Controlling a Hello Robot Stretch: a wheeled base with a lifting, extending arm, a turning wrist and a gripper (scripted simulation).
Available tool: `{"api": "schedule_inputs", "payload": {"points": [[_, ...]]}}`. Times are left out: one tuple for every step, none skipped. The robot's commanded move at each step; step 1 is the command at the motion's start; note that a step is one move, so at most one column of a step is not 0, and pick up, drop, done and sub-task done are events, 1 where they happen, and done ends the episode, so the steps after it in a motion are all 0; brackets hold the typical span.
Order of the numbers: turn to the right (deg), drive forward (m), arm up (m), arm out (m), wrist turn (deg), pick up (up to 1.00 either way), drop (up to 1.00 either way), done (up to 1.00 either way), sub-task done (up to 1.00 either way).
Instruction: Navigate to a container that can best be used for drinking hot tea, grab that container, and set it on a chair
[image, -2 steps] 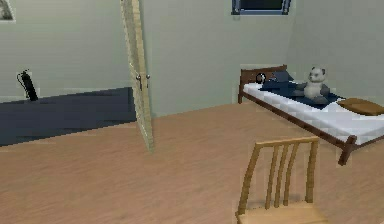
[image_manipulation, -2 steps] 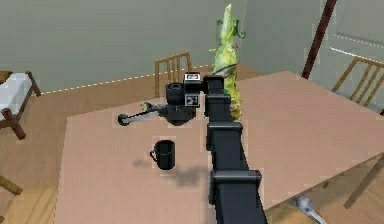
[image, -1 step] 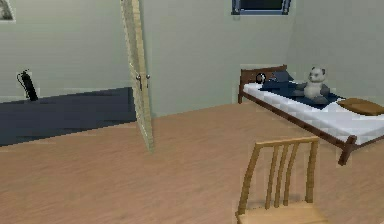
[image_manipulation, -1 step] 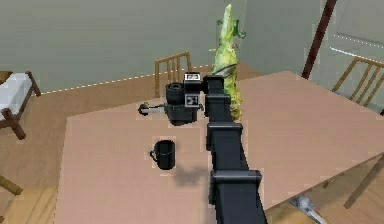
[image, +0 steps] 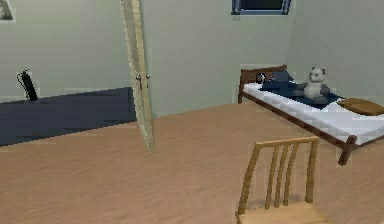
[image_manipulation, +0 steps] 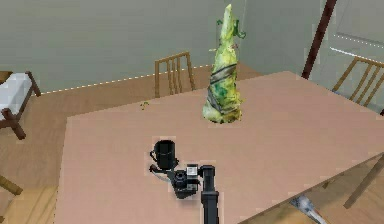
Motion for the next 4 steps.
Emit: {"api": "schedule_inputs", "payload": {"points": [[0.0, 0.00, 0.00, 0.00, 0.0, 1.00, 0.00, 0.00, 0.00], [0.0, 0.00, 0.10, 0.00, 0.0, 0.00, 0.00, 0.00, 0.00], [0.0, 0.00, 0.26, 0.00, 0.0, 0.00, 0.00, 0.00, 0.00], [0.0, 0.00, 0.00, 0.00, -45.0, 0.00, 0.00, 0.00, 0.00]]}}
